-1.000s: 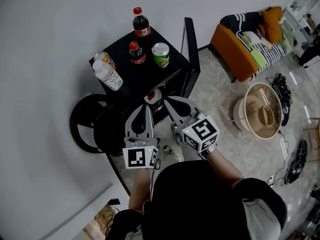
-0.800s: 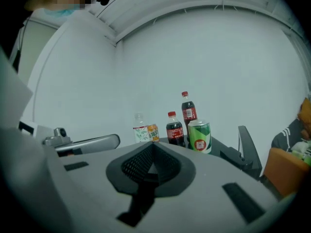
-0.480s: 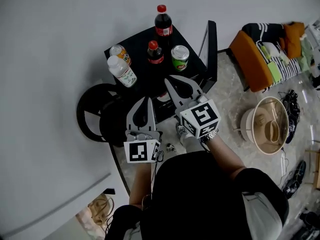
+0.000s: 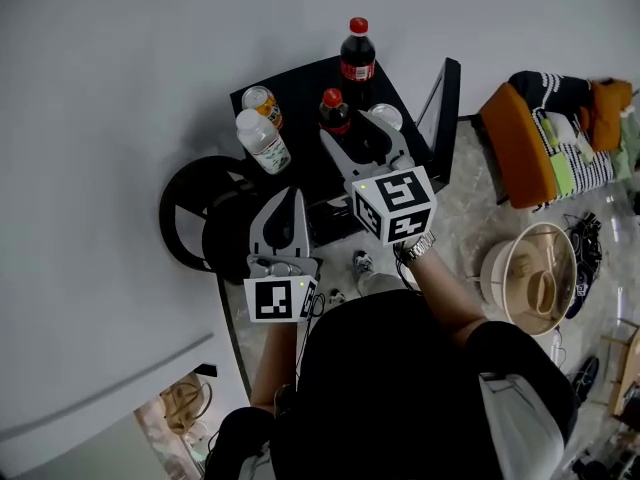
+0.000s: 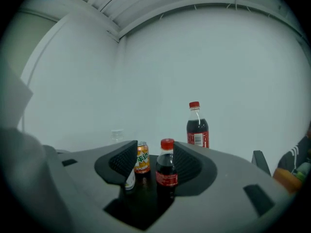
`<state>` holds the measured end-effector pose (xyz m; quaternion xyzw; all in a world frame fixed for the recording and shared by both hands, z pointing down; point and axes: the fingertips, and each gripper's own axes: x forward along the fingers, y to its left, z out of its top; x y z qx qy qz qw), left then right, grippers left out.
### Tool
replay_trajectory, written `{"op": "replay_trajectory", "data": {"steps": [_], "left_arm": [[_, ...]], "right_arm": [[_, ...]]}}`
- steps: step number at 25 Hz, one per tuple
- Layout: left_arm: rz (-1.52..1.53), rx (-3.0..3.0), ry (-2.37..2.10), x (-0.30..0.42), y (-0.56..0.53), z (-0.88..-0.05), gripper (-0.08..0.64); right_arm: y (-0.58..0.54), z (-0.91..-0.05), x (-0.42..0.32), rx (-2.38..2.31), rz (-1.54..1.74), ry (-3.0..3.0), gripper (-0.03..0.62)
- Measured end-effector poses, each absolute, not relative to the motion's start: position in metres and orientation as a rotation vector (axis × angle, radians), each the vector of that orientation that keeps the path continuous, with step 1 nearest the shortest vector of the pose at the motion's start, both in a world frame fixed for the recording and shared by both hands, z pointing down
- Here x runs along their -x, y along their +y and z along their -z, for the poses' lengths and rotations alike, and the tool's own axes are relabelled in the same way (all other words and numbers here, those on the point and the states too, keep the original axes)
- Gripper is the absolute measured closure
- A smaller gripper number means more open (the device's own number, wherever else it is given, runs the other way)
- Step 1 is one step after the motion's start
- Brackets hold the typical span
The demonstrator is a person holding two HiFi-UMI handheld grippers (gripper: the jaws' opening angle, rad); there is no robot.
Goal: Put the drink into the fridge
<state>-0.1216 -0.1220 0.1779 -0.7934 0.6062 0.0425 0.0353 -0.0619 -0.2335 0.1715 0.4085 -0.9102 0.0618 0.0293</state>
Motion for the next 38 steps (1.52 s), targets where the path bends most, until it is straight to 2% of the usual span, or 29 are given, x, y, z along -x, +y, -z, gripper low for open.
{"op": "replay_trajectory", "data": {"steps": [19, 21, 24, 38], "left_arm": [[-0.122, 2.284, 2.034, 0.160, -0.125, -0.179, 0.551], [-0.125, 2.287, 2.042, 0.160, -0.126, -0.180, 0.551], [-0.132, 2.291, 2.045, 0.159, -0.127, -0.181, 0.551], [-0.129, 2.302, 2.048, 0.164, -0.127, -0.188, 0.551]], "right_arm": [[-0.290, -0.194, 0.084, -1.392, -0.301, -2.569, 0.376], [-0.293, -0.195, 0.084, -1.413, -0.269, -2.551, 0.384], [-0.296, -0.195, 0.083, -1.436, -0.231, -2.529, 0.445], [-0.287, -0.194, 0.084, -1.375, -0.270, -2.589, 0.451]]}}
